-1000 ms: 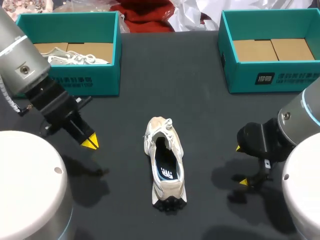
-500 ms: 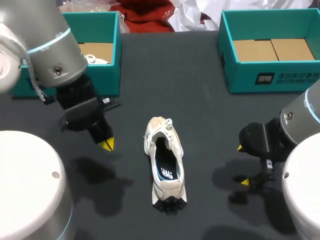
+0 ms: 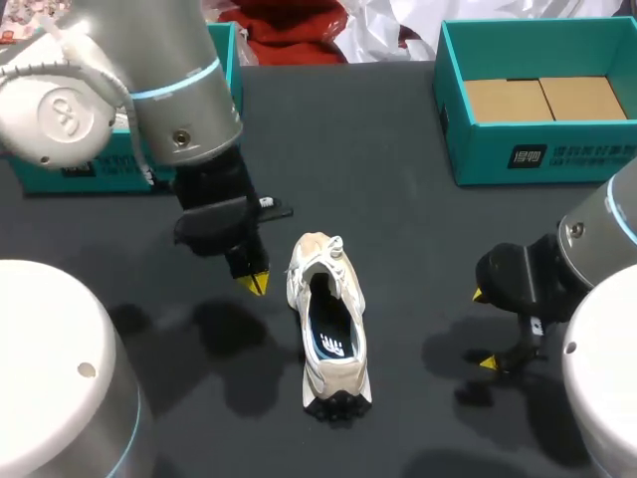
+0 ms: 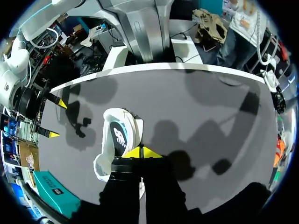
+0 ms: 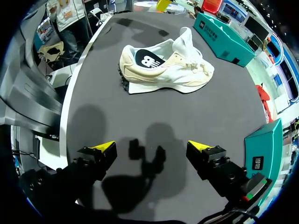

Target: Take the shoe out of the shoebox, open the shoe tongue, remove and reinsert the insole, then place the shoe into the shoebox

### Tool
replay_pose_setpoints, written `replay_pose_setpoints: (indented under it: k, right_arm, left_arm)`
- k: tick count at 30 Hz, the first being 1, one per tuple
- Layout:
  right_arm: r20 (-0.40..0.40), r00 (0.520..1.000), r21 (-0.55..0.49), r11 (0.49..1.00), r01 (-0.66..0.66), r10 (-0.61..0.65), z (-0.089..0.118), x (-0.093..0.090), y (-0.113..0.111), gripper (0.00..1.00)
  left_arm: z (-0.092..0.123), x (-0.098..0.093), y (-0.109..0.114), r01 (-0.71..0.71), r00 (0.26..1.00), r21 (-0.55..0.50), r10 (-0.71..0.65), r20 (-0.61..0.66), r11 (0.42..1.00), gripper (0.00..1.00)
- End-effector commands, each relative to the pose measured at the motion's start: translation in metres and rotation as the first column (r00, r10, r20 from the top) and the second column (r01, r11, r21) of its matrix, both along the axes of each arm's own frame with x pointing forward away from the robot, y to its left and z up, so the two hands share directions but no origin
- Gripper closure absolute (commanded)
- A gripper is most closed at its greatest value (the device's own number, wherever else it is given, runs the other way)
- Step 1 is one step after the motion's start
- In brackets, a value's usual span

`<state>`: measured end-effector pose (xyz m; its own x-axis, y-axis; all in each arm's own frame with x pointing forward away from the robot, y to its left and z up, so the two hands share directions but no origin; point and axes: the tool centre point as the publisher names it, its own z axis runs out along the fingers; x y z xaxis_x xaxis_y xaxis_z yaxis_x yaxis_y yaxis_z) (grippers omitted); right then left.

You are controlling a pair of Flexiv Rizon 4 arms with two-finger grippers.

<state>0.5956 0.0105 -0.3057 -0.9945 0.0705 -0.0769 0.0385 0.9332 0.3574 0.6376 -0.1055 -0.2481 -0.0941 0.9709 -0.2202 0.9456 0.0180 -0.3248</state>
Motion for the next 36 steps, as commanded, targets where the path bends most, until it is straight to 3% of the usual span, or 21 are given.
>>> replay_pose_setpoints:
  k: [1,7,14,20,36]
  right_arm:
    - [0.004,1.0,0.0,1.0,0.002,-0.002,0.001,-0.003,-0.001,0.0]
    - [0.004,1.0,0.0,1.0,0.002,-0.002,0.001,-0.003,-0.001,0.0]
    - [0.019,0.999,-0.013,1.0,-0.029,0.029,0.009,0.004,-0.022,0.0]
    - [0.012,0.999,-0.018,0.999,-0.036,0.036,0.01,0.01,-0.032,0.0]
    - [0.011,0.999,-0.009,0.999,-0.038,0.038,0.009,0.01,-0.033,0.0]
  left_arm:
    - [-0.003,0.008,-0.013,0.045,0.999,0.123,-0.043,-0.018,0.991,1.0]
    - [-0.015,0.007,-0.032,0.093,0.995,0.131,-0.089,-0.037,0.987,1.0]
    - [-0.041,0.002,-0.054,0.156,0.987,0.163,-0.148,-0.061,0.974,1.0]
    - [-0.058,-0.006,-0.06,0.212,0.976,0.167,-0.198,-0.094,0.963,1.0]
    - [-0.087,-0.027,-0.062,0.302,0.953,0.233,-0.291,-0.083,0.924,1.0]
